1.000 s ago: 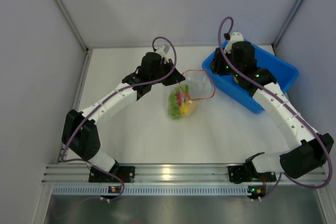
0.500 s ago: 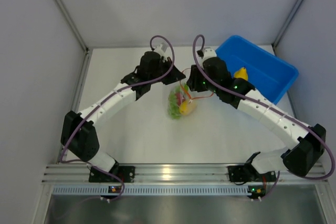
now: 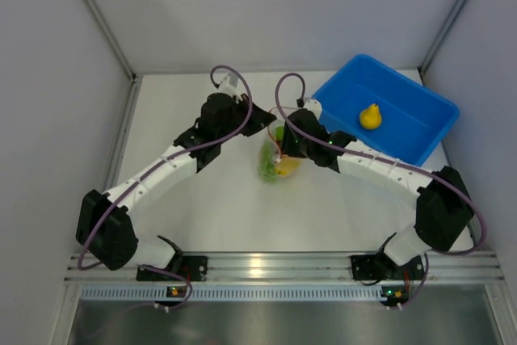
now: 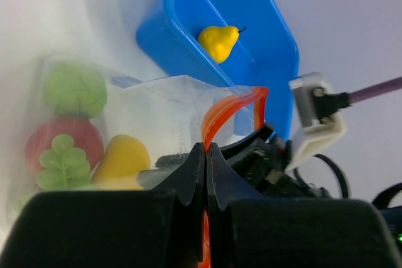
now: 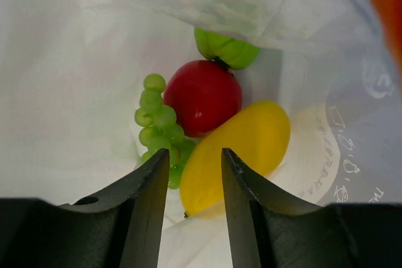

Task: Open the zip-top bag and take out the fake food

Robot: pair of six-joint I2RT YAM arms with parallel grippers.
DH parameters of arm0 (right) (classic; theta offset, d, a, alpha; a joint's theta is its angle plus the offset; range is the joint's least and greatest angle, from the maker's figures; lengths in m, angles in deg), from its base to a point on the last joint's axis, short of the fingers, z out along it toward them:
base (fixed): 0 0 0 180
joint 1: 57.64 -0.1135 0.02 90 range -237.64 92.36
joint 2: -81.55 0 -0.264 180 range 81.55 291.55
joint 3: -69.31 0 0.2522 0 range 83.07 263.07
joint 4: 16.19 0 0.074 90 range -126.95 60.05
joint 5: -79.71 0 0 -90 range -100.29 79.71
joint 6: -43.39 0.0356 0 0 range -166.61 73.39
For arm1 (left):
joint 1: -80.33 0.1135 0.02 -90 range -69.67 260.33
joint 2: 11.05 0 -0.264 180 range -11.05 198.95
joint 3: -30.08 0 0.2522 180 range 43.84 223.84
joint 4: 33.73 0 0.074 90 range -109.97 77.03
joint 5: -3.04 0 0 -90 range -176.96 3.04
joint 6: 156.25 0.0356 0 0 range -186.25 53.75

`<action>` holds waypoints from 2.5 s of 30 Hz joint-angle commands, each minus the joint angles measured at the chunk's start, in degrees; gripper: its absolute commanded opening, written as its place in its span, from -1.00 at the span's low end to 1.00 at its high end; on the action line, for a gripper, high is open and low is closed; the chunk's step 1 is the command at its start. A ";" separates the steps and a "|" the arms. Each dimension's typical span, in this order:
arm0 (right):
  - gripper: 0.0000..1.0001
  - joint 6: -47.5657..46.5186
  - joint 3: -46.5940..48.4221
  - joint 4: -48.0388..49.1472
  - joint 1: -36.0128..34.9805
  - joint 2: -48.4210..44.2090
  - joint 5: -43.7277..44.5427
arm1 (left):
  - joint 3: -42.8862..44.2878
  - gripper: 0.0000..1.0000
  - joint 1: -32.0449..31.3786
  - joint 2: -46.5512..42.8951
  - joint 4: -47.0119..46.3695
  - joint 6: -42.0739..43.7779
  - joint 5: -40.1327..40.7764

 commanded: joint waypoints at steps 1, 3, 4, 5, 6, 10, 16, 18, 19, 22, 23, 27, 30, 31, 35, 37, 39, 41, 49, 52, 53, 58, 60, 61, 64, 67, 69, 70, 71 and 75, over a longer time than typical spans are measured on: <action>-0.19 5.17 3.13 1.47 -1.92 2.81 3.46 | -2.52 -1.00 -0.21 -3.97 -7.91 -2.67 3.70; -0.17 6.24 2.69 1.20 -2.09 3.61 4.60 | -4.71 -1.00 -0.48 -4.68 -8.27 -2.85 6.24; -0.15 7.02 1.99 1.28 -2.35 3.78 4.78 | -5.42 -1.00 -0.91 -5.73 -8.36 -2.77 7.04; -0.15 7.12 1.64 1.20 -2.70 3.78 5.56 | -6.91 -1.00 -1.18 -6.26 -8.36 -2.68 9.57; -0.14 7.56 1.46 0.67 -3.06 3.78 6.09 | -7.62 -1.00 -1.53 -6.87 -8.36 -2.50 12.29; -0.12 8.00 0.41 -0.90 -4.38 3.78 7.24 | -9.55 -1.00 -3.46 -8.28 -8.45 -1.80 16.17; -0.07 8.61 -1.61 -2.93 -4.38 4.57 7.59 | -10.43 -1.00 -6.97 -6.97 -8.45 -1.80 19.51; -0.06 9.31 -2.23 -3.28 -4.38 4.92 7.42 | -10.52 -1.00 -7.94 -6.62 -8.36 -1.89 20.66; -0.05 9.49 -2.84 -3.37 -4.38 5.10 7.42 | -10.52 -1.00 -8.82 -6.35 -8.44 -1.80 22.06; -0.04 10.02 -3.63 -4.07 -4.38 5.62 7.50 | -10.52 -1.00 -10.66 -6.35 -8.45 -1.19 24.27; -0.03 10.02 -3.99 -4.25 -4.38 5.71 7.68 | -10.52 -1.00 -11.02 -6.35 -8.36 -0.92 25.32; 0.02 11.16 -7.32 -1.20 -3.76 5.71 6.28 | -10.61 -1.00 -11.82 -5.91 -8.27 -0.74 25.68; 0.04 12.30 -11.27 2.85 -2.80 7.20 2.42 | -10.79 -1.00 -11.90 -5.04 -8.36 -1.44 24.89; 0.03 12.48 -11.55 3.21 -2.36 8.25 1.36 | -10.87 -1.00 -11.90 -4.69 -8.36 -1.62 24.63; 0.18 12.57 -11.46 4.45 -2.35 10.11 1.53 | -11.14 -1.00 -11.90 -4.24 -8.36 -1.89 24.18; 0.21 12.39 -11.11 4.27 -2.27 11.42 2.05 | -11.40 -1.00 -11.90 -4.15 -8.44 -1.98 24.01; 0.21 12.22 -10.93 4.27 -2.27 12.82 3.10 | -11.58 -1.00 -11.99 -3.98 -8.44 -2.06 23.75; 0.27 12.13 -10.32 3.40 -2.27 13.97 4.86 | -11.67 -1.00 -11.90 -3.80 -8.45 -2.24 23.48; 0.22 9.94 -9.09 4.89 -1.74 16.44 8.38 | -11.67 -1.00 -11.99 -2.92 -8.36 -1.98 22.34; 0.07 8.79 -10.49 6.73 -1.74 13.20 8.74 | -11.93 -1.00 -11.90 -3.01 -8.36 -1.36 22.86; 0.00 8.01 -10.84 7.08 -1.83 11.27 8.74 | -11.93 -1.00 -11.90 -2.93 -8.36 -1.10 23.21; -0.14 4.67 -9.09 4.01 -2.79 5.90 10.40 | -10.96 -1.00 -11.90 -1.61 -8.36 -0.66 23.22; -0.15 4.22 -8.39 2.61 -3.41 3.09 11.19 | -10.44 -1.00 -11.90 -0.99 -8.36 -0.57 23.04; -0.15 3.61 -8.12 2.25 -3.67 2.30 11.54 | -10.26 -1.00 -11.90 -0.64 -8.36 -0.48 23.04; -0.15 2.38 -7.42 0.85 -4.72 -1.39 12.34 | -9.73 -1.00 -11.82 -0.38 -8.36 -0.39 22.87; -0.15 0.02 -6.02 -0.29 -5.25 -2.81 11.29 | -9.38 -1.00 -11.82 -0.11 -8.27 0.13 23.04; -0.16 -1.92 -5.14 -0.65 -5.87 -3.86 9.72 | -9.29 -1.00 -11.82 -0.37 -8.36 0.40 23.39; -0.16 -5.59 -4.78 0.13 -6.22 -5.00 8.66 | -9.47 -1.00 -11.82 -0.64 -8.36 0.83 23.65; -0.16 -6.67 -4.87 0.75 -6.48 -6.49 8.30 | -9.56 -1.00 -11.82 -0.81 -8.27 0.92 23.83; -0.21 -10.45 -6.54 3.66 -7.01 -10.98 6.10 | -9.82 -1.00 -11.73 -0.99 -8.18 1.63 24.36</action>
